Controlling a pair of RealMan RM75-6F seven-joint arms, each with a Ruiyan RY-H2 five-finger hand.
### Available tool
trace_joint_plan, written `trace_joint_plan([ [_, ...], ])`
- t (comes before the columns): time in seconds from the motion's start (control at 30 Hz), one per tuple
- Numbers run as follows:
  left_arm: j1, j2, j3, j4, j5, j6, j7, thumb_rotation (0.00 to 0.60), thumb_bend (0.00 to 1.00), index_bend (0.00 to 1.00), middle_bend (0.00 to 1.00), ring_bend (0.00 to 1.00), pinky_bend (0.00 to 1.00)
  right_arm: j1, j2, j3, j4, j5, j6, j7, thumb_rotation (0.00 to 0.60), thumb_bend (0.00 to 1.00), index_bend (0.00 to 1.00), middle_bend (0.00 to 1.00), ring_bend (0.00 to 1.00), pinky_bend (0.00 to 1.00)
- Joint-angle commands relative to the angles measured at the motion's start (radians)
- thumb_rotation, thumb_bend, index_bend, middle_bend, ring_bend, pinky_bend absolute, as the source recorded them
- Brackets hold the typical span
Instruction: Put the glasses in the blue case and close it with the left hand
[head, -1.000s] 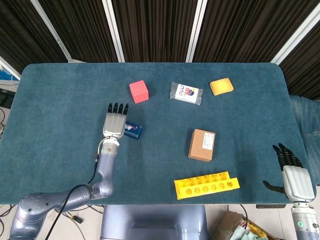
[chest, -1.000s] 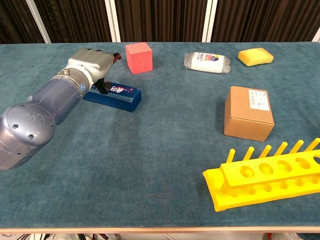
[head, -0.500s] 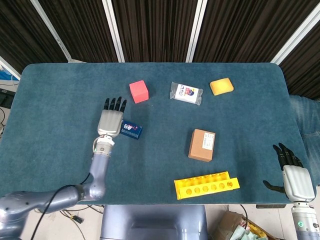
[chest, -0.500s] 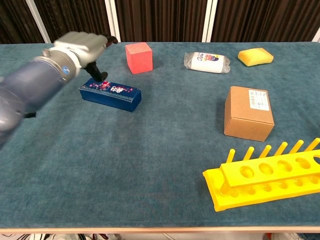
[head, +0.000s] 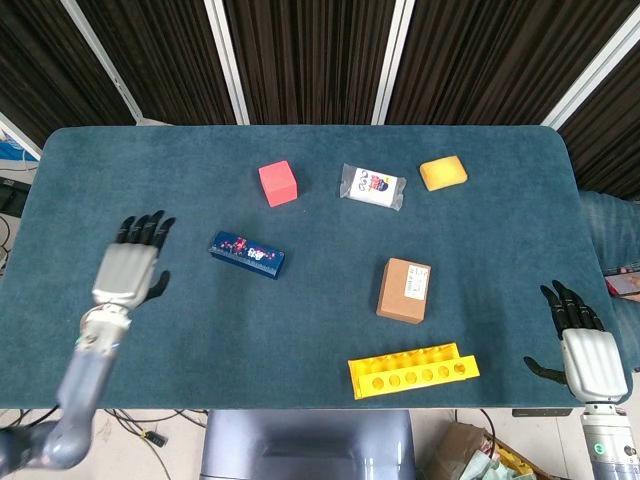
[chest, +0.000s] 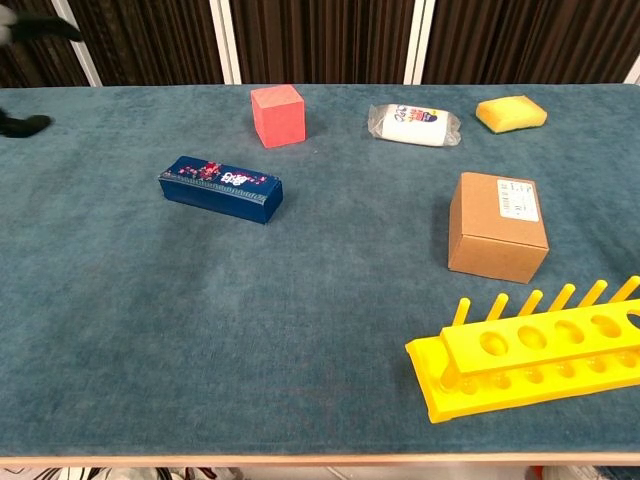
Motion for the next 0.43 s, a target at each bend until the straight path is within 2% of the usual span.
trace_joint_plan([
  [0.03, 0.13, 0.116, 0.108, -0.096, 0.196, 0.073, -0.149, 0.6, 0.38, 0.02, 0.0, 0.0, 0.0, 0.0, -0.004, 0.0, 0.005, -0.001, 0.002, 0.002, 0.6, 0.11, 0.0, 0.0, 0.09, 0.19],
  [0.17, 0.195, 0.161, 0.168, -0.113, 0.329, 0.124, -0.218, 0.6, 0.38, 0.02, 0.0, 0.0, 0.0, -0.001, -0.004, 0.001, 0.006, -0.002, 0.006, 0.003, 0.6, 0.11, 0.0, 0.0, 0.09, 0.19],
  [0.27, 0.233, 0.169, 0.188, -0.097, 0.41, 0.173, -0.264, 0.6, 0.38, 0.02, 0.0, 0.0, 0.0, -0.002, -0.003, 0.001, 0.005, -0.003, 0.008, 0.006, 0.6, 0.11, 0.0, 0.0, 0.09, 0.19],
  [0.43, 0.254, 0.165, 0.207, -0.077, 0.442, 0.17, -0.287, 0.6, 0.38, 0.02, 0.0, 0.0, 0.0, -0.003, -0.003, 0.0, 0.005, -0.006, 0.01, 0.008, 0.6, 0.11, 0.0, 0.0, 0.09, 0.19],
])
